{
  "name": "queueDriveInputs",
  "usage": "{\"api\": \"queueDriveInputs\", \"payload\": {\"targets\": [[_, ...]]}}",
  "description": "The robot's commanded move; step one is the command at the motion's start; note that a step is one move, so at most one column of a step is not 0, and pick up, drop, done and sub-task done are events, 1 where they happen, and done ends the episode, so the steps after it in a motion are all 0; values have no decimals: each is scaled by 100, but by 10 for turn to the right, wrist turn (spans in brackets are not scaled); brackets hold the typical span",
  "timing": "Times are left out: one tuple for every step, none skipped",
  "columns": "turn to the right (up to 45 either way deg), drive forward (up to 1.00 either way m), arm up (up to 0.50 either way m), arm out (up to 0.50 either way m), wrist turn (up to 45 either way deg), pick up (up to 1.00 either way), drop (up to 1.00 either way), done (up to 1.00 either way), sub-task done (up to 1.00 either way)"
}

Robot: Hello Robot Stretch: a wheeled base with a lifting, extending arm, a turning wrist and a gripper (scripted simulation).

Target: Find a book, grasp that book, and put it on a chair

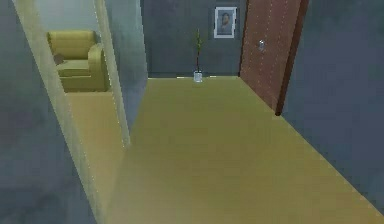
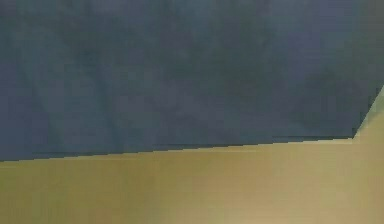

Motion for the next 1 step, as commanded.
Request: {"api": "queueDriveInputs", "payload": {"targets": [[-150, 0, 0, 0, 0, 0, 0, 0, 0]]}}
